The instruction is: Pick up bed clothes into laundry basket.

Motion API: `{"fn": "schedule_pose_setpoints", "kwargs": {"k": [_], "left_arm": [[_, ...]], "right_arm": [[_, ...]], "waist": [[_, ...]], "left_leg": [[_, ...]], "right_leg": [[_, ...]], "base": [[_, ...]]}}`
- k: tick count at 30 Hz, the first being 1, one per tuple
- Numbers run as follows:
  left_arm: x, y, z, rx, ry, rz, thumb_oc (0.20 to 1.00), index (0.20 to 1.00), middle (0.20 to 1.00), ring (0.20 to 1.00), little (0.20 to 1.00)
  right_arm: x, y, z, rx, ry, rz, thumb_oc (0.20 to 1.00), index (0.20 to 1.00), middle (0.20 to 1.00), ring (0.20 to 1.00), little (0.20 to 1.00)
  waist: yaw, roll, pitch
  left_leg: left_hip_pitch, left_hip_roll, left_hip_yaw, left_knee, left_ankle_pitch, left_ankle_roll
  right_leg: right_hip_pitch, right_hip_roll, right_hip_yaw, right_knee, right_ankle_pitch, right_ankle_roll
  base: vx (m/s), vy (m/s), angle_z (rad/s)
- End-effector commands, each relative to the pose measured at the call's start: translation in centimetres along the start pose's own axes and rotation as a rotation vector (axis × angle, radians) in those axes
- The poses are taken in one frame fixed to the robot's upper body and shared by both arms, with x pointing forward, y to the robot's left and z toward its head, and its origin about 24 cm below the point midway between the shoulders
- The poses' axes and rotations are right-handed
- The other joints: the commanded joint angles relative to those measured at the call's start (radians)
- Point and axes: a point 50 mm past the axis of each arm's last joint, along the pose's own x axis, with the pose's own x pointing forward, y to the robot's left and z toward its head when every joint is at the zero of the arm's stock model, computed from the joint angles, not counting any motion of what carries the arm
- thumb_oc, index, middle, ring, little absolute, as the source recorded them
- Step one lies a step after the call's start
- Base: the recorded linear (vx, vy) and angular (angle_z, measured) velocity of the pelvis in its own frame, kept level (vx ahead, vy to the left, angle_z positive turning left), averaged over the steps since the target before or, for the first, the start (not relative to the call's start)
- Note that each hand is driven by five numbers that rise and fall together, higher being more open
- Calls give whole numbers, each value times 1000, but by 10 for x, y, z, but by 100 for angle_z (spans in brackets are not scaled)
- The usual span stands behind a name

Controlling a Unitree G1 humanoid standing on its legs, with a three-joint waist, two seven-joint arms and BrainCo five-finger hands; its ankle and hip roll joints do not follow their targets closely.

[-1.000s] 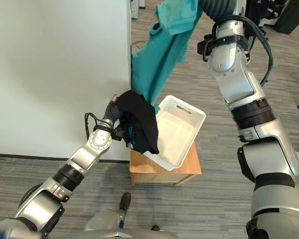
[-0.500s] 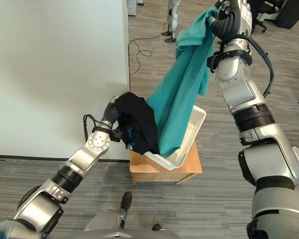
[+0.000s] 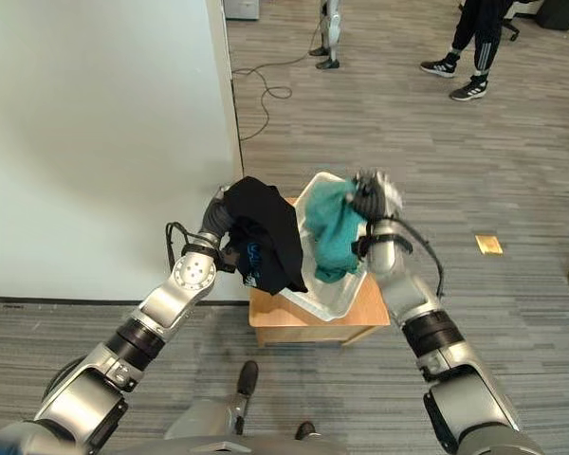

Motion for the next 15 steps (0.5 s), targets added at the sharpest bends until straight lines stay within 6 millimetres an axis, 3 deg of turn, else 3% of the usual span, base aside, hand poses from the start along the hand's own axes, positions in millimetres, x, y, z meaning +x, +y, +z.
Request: {"fn": "schedule_pose_setpoints", "kwargs": {"k": [1,2,3,5,9,11,13,14,15], "left_arm": [[13,-16,24,-43,-109,-17,200,200,200,200,200],[12,-18,24,-47,-112,-25,200,200,200,200,200],[11,-20,25,-43,-118,-32,200,200,200,200,200],[11,-26,30,-49,-142,-56,200,200,200,200,200],[16,-32,60,-74,-261,-96,200,200,200,200,200],[18,-36,92,-79,-391,-126,200,200,200,200,200],[18,-37,102,-80,-432,-137,200,200,200,200,200],[20,-40,132,-78,-545,-147,200,200,200,200,200],[19,-41,143,-79,-591,-155,200,200,200,200,200]], "right_arm": [[15,-18,7,-59,-54,-65,322,322,322,322,322],[8,-8,-11,-92,16,-21,586,586,586,586,586],[6,-2,-22,-104,65,5,1000,1000,1000,1000,1000],[0,8,-45,-120,170,55,1000,1000,1000,1000,1000],[-10,24,-52,-145,172,163,1000,1000,1000,1000,1000],[-36,42,-68,-144,203,292,1000,1000,1000,1000,1000],[-43,44,-75,-152,222,322,1000,1000,1000,1000,1000],[-62,51,-93,-160,284,387,1000,1000,1000,1000,1000],[-69,54,-99,-160,313,409,1000,1000,1000,1000,1000]], "waist": [[46,22,-10],[51,24,-3],[54,26,0],[55,29,6],[44,34,11],[33,39,9],[29,41,7],[17,48,4],[14,52,2]], "left_leg": [[122,96,12,4,-181,-65],[118,96,10,4,-179,-66],[115,94,6,4,-177,-66],[109,92,0,4,-173,-67],[103,89,5,4,-168,-68],[101,87,5,4,-169,-68],[101,86,7,4,-170,-68],[103,86,14,4,-172,-67],[104,85,17,4,-172,-65]], "right_leg": [[-60,-5,-43,14,15,-3],[-62,-6,-49,14,15,-3],[-63,-7,-53,14,15,-2],[-67,-8,-60,14,16,-1],[-72,-12,-59,14,19,1],[-73,-16,-62,14,20,4],[-73,-17,-62,14,20,6],[-75,-22,-58,14,23,10],[-75,-23,-56,14,23,11]], "base": [[-25,-8,10],[-43,-12,12],[-49,-13,16],[-30,-8,13],[-9,2,7],[0,0,0],[7,11,5],[14,19,7],[0,0,0]]}}
